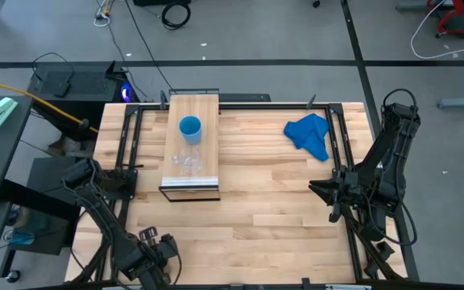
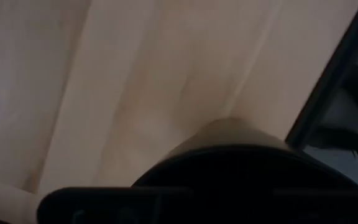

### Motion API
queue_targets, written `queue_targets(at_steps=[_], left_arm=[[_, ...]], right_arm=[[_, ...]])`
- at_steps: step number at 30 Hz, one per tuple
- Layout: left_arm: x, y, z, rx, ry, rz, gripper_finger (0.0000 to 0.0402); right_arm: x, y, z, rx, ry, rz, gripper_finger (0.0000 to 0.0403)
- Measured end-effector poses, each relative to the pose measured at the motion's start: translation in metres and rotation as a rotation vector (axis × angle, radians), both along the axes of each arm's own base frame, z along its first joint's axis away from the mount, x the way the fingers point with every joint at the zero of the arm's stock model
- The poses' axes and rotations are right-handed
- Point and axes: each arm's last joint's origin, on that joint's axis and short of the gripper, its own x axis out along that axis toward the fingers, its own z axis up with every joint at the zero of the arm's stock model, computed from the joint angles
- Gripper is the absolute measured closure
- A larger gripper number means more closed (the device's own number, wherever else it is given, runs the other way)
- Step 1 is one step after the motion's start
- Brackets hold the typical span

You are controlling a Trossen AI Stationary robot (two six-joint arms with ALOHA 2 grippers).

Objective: Stack small to large cups/mugs on shelf
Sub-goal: Put the black cup on the shelf

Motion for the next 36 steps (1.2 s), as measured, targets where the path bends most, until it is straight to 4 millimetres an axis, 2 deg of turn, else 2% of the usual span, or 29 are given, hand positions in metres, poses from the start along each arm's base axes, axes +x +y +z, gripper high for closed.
queue_targets(at_steps=[5, 11, 17, 25, 32, 36], left_arm=[[-0.002, 0.005, 0.000, 0.072, -0.023, 0.060, 0.0387], [-0.004, 0.013, -0.001, 0.171, -0.043, 0.107, 0.0396], [-0.003, 0.012, -0.001, 0.161, -0.052, 0.109, 0.0380], [-0.003, 0.011, -0.001, 0.147, -0.053, 0.110, 0.0390], [-0.002, 0.010, 0.000, 0.135, -0.064, 0.134, 0.0364], [-0.002, 0.010, 0.002, 0.129, -0.068, 0.137, 0.0373]], right_arm=[[0.000, 0.000, 0.000, 0.000, 0.000, 0.000, 0.0328], [0.000, 0.000, 0.000, 0.000, 0.000, 0.000, 0.0328], [0.000, 0.000, 0.000, 0.000, 0.000, 0.000, 0.0328], [0.000, 0.000, 0.000, 0.000, 0.000, 0.000, 0.0328], [0.000, 0.000, 0.000, 0.000, 0.000, 0.000, 0.0328], [0.000, 0.000, 0.000, 0.000, 0.000, 0.000, 0.0328]])
